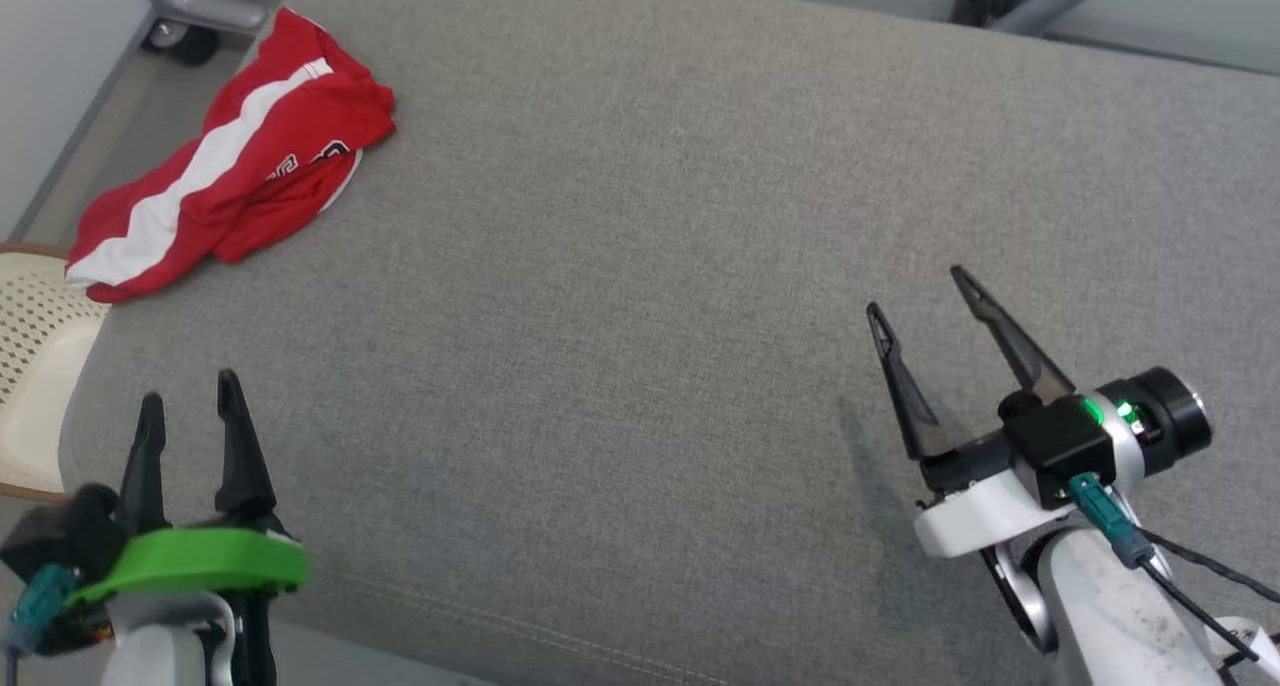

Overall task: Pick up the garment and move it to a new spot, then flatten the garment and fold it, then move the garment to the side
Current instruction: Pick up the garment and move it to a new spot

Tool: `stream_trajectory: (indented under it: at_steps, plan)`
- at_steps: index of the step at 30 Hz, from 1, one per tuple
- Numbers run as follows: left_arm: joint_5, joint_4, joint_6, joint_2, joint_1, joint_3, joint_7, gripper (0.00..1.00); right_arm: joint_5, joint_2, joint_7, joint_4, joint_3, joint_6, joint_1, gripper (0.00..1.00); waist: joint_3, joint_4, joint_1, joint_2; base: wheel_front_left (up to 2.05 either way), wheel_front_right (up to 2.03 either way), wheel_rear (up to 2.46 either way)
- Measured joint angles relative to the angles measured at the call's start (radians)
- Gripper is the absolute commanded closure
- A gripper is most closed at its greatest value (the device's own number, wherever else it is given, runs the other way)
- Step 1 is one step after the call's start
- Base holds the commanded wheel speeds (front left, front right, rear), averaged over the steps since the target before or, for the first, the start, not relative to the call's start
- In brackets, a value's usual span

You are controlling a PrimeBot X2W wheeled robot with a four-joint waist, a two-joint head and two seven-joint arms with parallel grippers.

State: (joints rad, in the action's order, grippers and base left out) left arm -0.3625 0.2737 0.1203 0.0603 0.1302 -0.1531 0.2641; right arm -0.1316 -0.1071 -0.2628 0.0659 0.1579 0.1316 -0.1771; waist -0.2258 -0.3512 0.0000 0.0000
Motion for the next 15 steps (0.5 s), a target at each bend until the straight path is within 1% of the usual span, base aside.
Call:
stream_trajectory:
  at_steps: [4,5,8,10,12,15]
  plan:
    - [-0.051,0.1,0.005,0.046,0.168,-0.002,0.0,0.0,-0.018,-0.049,0.0,-0.049,-0.013,0.0,-0.053,0.0,-0.094,0.006,0.0,0.0,0.0,0.0,0.0]
    - [-0.079,0.125,0.007,0.06,0.213,-0.001,0.0,0.0,-0.022,-0.06,0.0,-0.061,-0.018,0.0,-0.066,0.0,-0.118,0.007,0.0,0.0,0.0,0.0,0.0]
    - [-0.141,0.198,0.008,0.122,0.335,0.057,0.0,0.0,-0.033,-0.091,0.0,-0.095,-0.035,0.0,-0.094,0.0,-0.191,0.009,0.0,0.0,0.0,0.0,0.0]
    - [-0.202,0.256,0.008,0.163,0.413,0.088,-0.001,0.0,-0.04,-0.11,0.003,-0.121,-0.043,0.0,-0.096,0.0,-0.239,0.01,0.0,0.0,0.0,0.0,0.0]
    - [-0.228,0.321,0.009,0.211,0.484,0.126,-0.009,0.0,-0.044,-0.127,0.019,-0.151,-0.045,0.0,-0.095,0.0,-0.284,0.01,0.0,0.0,0.0,0.0,0.0]
    - [-0.298,0.42,0.009,0.259,0.584,0.168,-0.025,0.0,-0.046,-0.146,0.044,-0.198,-0.049,0.0,-0.088,0.0,-0.345,0.009,0.0002,0.0,0.0,0.0,0.0]
